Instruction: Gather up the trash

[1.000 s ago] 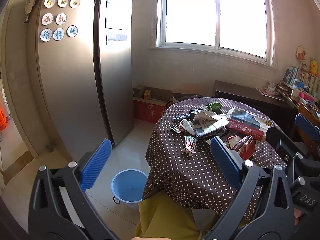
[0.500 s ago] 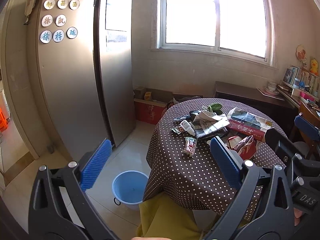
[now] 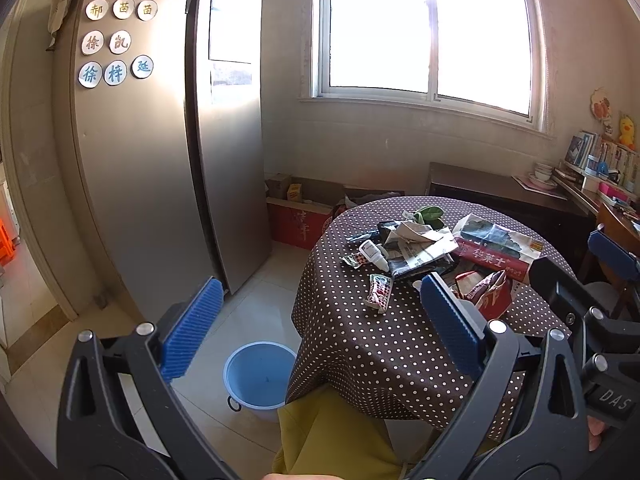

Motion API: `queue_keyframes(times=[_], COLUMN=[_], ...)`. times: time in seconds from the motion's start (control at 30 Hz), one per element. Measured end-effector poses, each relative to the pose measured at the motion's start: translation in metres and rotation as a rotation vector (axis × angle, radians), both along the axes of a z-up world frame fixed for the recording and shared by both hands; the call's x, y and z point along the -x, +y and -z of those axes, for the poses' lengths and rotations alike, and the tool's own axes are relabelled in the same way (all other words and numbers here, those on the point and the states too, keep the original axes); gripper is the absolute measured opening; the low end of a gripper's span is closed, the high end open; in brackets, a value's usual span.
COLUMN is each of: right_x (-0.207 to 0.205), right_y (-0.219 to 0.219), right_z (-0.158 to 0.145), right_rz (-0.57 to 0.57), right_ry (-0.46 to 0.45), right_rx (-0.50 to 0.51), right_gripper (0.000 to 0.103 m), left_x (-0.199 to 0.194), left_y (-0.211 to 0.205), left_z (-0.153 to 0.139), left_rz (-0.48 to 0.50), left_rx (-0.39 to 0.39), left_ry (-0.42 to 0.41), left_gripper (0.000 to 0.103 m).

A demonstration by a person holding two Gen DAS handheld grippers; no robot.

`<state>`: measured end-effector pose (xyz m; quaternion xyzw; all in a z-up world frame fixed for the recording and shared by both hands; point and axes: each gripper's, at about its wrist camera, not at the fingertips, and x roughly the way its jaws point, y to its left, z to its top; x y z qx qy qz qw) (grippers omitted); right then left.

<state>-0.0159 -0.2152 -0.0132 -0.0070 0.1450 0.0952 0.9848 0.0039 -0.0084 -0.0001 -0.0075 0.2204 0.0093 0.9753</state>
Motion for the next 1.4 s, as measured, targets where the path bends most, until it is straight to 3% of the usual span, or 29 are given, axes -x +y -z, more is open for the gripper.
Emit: queue_keyframes(times=[1.4], right_x=[-0.011], right_y=[-0.009], right_z=[0.010], right_rz=[0.047], right_ry=[0.043], right_rx=[-0.007], right_gripper=[0.099], left_x=[-0.014], left_y=[-0.010], left_z=[0.009], left_rz=[0.027], left_rx=[-0.009], left_ry=[0.005], left_gripper=[0.097])
